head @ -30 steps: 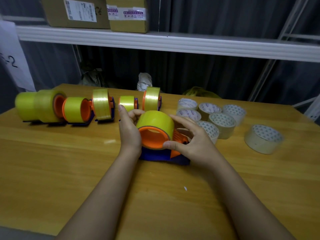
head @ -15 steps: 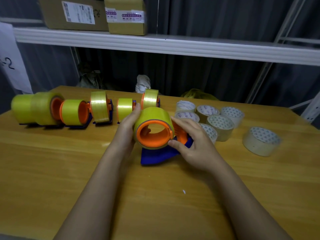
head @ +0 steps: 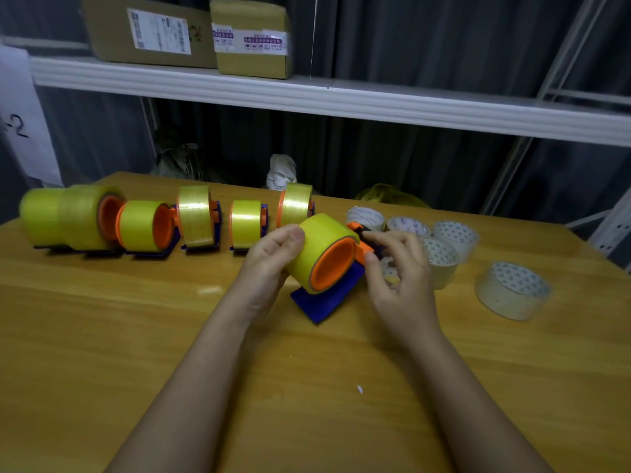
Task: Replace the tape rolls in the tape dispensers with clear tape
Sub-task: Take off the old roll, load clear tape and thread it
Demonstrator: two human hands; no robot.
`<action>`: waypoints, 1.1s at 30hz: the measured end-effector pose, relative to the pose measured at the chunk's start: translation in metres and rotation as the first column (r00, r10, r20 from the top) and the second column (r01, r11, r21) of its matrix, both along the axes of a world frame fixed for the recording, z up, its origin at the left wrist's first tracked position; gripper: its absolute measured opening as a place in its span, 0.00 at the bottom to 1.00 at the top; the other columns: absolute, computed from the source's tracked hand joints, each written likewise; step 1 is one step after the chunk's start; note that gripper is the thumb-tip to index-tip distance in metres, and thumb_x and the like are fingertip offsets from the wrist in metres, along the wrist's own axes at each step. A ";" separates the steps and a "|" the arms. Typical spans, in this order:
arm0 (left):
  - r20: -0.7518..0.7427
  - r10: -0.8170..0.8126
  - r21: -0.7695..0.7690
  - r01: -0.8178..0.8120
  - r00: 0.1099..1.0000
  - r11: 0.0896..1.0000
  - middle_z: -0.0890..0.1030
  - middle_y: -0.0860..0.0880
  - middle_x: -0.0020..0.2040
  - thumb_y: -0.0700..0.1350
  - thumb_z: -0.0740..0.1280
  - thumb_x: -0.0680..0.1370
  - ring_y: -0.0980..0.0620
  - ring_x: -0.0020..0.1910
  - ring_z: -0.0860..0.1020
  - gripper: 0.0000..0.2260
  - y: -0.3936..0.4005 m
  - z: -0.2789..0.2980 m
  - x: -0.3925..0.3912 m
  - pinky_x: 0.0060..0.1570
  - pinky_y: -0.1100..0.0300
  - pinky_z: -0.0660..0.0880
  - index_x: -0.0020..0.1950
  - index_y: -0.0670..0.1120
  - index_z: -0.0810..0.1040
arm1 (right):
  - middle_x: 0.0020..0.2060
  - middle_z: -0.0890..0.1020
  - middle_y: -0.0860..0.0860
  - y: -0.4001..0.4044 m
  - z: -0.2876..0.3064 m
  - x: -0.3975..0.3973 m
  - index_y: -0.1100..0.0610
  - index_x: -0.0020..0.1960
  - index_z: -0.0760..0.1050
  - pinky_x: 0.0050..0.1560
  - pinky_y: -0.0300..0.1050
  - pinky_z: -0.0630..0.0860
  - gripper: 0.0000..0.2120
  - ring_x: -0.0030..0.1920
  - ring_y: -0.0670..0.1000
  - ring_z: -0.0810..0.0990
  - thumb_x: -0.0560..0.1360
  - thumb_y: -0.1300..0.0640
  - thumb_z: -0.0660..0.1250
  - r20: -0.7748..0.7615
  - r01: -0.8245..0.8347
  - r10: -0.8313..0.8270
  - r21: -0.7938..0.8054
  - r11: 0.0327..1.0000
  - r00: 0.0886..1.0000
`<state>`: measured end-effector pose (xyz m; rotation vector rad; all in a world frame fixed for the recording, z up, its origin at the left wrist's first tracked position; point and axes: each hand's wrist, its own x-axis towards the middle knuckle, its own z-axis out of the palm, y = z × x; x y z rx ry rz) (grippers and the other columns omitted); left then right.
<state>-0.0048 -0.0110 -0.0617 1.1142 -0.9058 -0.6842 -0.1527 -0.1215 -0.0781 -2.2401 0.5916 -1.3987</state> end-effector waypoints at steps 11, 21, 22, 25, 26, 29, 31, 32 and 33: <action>0.198 -0.061 0.006 0.061 0.978 0.998 0.80 0.50 0.58 0.49 0.62 0.78 0.53 0.58 0.78 0.17 -0.005 -0.009 -0.011 0.53 0.65 0.74 0.66 0.47 0.72 | 0.67 0.71 0.47 0.008 -0.003 0.006 0.39 0.73 0.58 0.52 0.41 0.80 0.42 0.60 0.43 0.76 0.64 0.27 0.67 -0.031 -0.257 0.303 0.454 0.853 0.952; 0.104 -0.026 0.063 0.019 0.994 0.998 0.78 0.46 0.55 0.50 0.60 0.71 0.46 0.56 0.76 0.21 -0.008 -0.012 -0.012 0.52 0.52 0.72 0.64 0.49 0.74 | 0.67 0.64 0.42 0.010 -0.003 0.001 0.44 0.73 0.61 0.62 0.46 0.76 0.40 0.69 0.45 0.67 0.66 0.45 0.77 -0.093 -0.291 0.321 0.242 0.925 0.942; 0.104 -0.025 0.054 0.019 0.994 0.998 0.78 0.46 0.54 0.49 0.59 0.72 0.46 0.55 0.76 0.20 -0.008 -0.010 -0.012 0.50 0.53 0.72 0.63 0.48 0.74 | 0.68 0.63 0.42 0.011 -0.002 0.002 0.44 0.72 0.61 0.63 0.49 0.75 0.40 0.69 0.45 0.66 0.66 0.44 0.76 -0.105 -0.284 0.310 0.207 0.936 0.945; 0.118 -0.025 0.041 0.021 0.993 0.999 0.78 0.46 0.52 0.48 0.58 0.73 0.48 0.52 0.76 0.17 -0.007 -0.007 -0.014 0.49 0.56 0.73 0.60 0.49 0.75 | 0.69 0.62 0.44 0.010 -0.003 0.002 0.45 0.72 0.61 0.64 0.53 0.74 0.39 0.71 0.47 0.64 0.65 0.42 0.74 -0.140 -0.269 0.286 0.126 0.955 0.948; 0.118 -0.027 0.034 0.023 0.993 0.999 0.78 0.47 0.51 0.48 0.58 0.72 0.49 0.51 0.76 0.17 -0.007 -0.007 -0.014 0.48 0.57 0.73 0.59 0.49 0.75 | 0.70 0.61 0.44 0.010 -0.003 0.002 0.44 0.72 0.61 0.64 0.54 0.73 0.39 0.72 0.47 0.63 0.66 0.42 0.74 -0.152 -0.267 0.280 0.103 0.958 0.948; 0.105 -0.018 0.032 0.015 0.994 0.999 0.78 0.49 0.49 0.48 0.58 0.72 0.53 0.48 0.76 0.16 -0.007 -0.006 -0.015 0.44 0.63 0.73 0.58 0.49 0.75 | 0.72 0.59 0.44 0.011 -0.004 0.002 0.43 0.72 0.59 0.65 0.54 0.73 0.41 0.73 0.48 0.61 0.66 0.48 0.77 -0.179 -0.259 0.260 0.027 0.965 0.949; 0.109 -0.012 0.030 0.009 0.994 1.000 0.78 0.49 0.49 0.48 0.59 0.72 0.52 0.49 0.76 0.17 -0.006 -0.005 -0.015 0.44 0.63 0.73 0.59 0.49 0.75 | 0.73 0.59 0.45 0.012 -0.003 0.002 0.43 0.73 0.56 0.66 0.54 0.72 0.42 0.73 0.48 0.61 0.67 0.51 0.77 -0.208 -0.248 0.232 -0.052 0.967 0.950; 0.114 -0.007 0.026 0.005 0.993 1.000 0.78 0.48 0.50 0.48 0.58 0.72 0.51 0.49 0.76 0.16 -0.006 -0.005 -0.015 0.44 0.62 0.73 0.59 0.49 0.75 | 0.73 0.59 0.45 0.012 -0.003 0.002 0.43 0.74 0.55 0.67 0.54 0.71 0.44 0.74 0.48 0.60 0.67 0.51 0.77 -0.220 -0.247 0.226 -0.075 0.966 0.949; 0.119 0.000 0.020 -0.003 0.993 1.000 0.78 0.48 0.50 0.48 0.58 0.72 0.51 0.49 0.76 0.16 -0.006 -0.004 -0.015 0.44 0.62 0.73 0.59 0.50 0.75 | 0.73 0.58 0.45 0.012 -0.002 0.002 0.42 0.74 0.53 0.68 0.53 0.70 0.45 0.74 0.47 0.59 0.67 0.50 0.77 -0.222 -0.253 0.232 -0.071 0.965 0.947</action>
